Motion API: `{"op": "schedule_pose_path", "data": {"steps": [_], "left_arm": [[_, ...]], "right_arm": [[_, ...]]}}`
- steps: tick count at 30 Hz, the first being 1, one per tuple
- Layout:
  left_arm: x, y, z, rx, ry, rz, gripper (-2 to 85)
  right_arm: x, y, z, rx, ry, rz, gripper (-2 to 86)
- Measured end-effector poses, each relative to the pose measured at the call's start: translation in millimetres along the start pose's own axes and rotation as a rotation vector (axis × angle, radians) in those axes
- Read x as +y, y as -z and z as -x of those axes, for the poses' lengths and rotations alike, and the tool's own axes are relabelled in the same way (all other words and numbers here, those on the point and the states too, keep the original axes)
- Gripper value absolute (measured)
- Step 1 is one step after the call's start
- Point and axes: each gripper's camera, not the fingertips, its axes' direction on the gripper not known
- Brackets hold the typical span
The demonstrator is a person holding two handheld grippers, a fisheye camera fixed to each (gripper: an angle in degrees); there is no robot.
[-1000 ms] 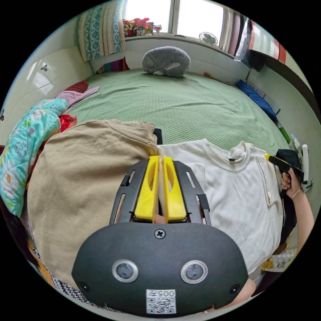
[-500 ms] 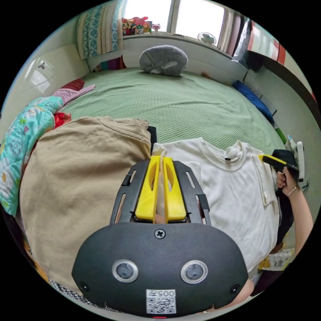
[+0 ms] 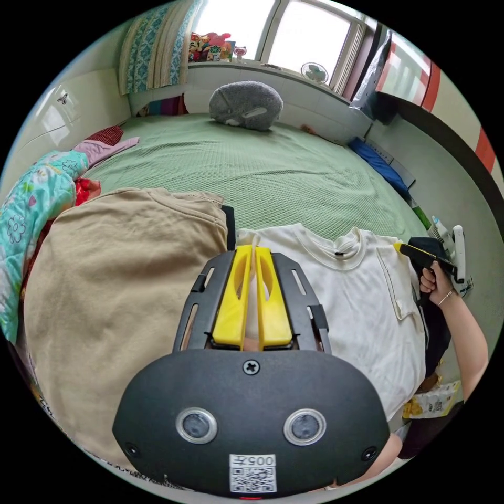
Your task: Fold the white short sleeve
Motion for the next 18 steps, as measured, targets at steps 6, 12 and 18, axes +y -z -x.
{"op": "schedule_pose_path", "data": {"steps": [6, 12, 18], "left_arm": [[13.0, 44.6, -6.8, -0.01, -0.039, -0.028, 0.8], [40.7, 97.1, -17.3, -0.017, -0.065, -0.087, 0.7], [87.7, 149.7, -24.3, 0.04, -0.06, -0.11, 0.6]], "right_arm": [[16.8, 50.5, 10.0, -0.034, 0.019, -0.051, -0.9], [52.0, 111.0, 23.0, -0.079, 0.034, -0.11, -1.0], [108.5, 178.2, 45.8, -0.117, 0.081, -0.141, -1.0]]}}
